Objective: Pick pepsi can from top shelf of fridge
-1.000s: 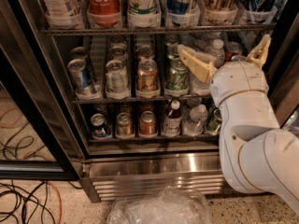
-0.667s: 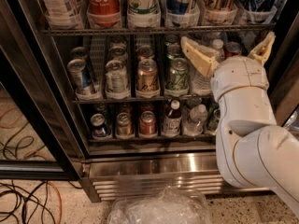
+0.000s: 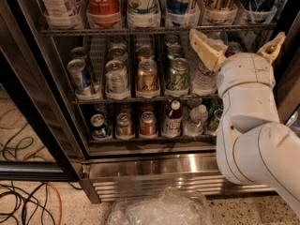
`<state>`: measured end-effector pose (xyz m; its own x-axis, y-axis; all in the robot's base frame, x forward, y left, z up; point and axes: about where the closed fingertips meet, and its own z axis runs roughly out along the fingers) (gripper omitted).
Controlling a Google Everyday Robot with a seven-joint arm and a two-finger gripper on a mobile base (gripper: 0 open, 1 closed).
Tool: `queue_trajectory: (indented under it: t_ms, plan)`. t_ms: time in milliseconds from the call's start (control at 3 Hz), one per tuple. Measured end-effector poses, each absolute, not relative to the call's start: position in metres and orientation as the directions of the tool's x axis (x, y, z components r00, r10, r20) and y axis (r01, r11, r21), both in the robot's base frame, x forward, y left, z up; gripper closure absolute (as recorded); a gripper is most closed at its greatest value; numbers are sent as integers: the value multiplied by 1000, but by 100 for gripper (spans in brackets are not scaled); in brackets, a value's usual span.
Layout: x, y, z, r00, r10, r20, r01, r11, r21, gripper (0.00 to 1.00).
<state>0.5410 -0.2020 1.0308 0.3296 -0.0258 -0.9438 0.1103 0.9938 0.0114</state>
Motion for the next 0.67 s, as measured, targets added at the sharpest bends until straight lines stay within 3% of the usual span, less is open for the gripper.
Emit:
queue_trajectory:
  t_ms: [667]
  plan:
    - [563, -220, 1026, 293, -24, -956, 166, 986, 26, 0]
